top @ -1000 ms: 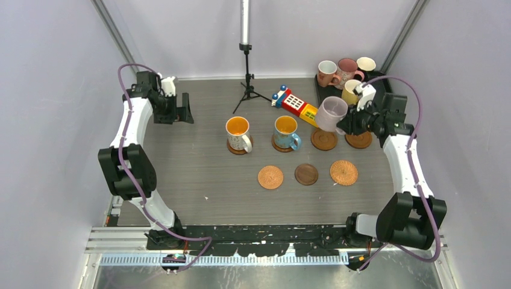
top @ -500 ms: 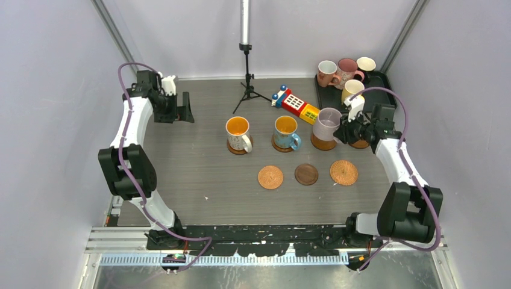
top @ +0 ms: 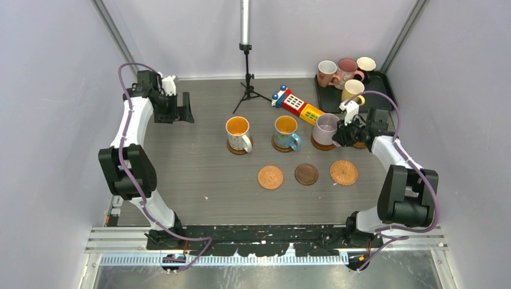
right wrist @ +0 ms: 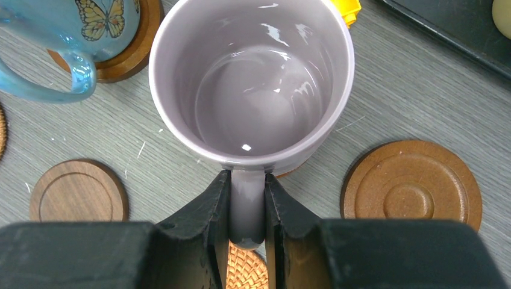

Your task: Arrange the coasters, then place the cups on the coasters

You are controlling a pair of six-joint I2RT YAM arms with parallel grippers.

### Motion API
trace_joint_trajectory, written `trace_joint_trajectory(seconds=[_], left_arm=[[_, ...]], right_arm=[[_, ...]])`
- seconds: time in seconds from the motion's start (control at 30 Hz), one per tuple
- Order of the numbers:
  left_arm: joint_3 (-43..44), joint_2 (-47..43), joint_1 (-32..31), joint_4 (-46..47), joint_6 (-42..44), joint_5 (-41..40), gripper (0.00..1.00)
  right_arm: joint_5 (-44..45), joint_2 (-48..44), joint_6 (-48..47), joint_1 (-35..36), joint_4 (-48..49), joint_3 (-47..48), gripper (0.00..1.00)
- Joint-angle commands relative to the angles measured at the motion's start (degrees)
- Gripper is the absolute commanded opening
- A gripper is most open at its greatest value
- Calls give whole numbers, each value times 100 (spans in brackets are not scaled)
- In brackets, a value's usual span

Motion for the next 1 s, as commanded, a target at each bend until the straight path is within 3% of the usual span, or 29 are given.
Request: trace_joint_trajectory(seconds=[0.0, 0.6, 0.73, 0.8, 0.97], left_arm=[[59, -316, -38, -52, -124, -30, 100], [207, -261, -237, -162, -136, -167, 100], [240, -256, -250, -208, -134, -177, 100], [240, -258, -257, -209, -134, -190, 100], [249, -267, -280, -209, -142, -199, 100]], right_arm=[[-199, -58, -178, 24, 858, -62, 0], [-172, 104, -577, 18, 736, -209, 1], [-100, 35, -572, -7, 665, -268, 17], [-79, 0, -556, -31, 605, -281, 31], [-78, -191, -556, -103, 367, -276, 51]])
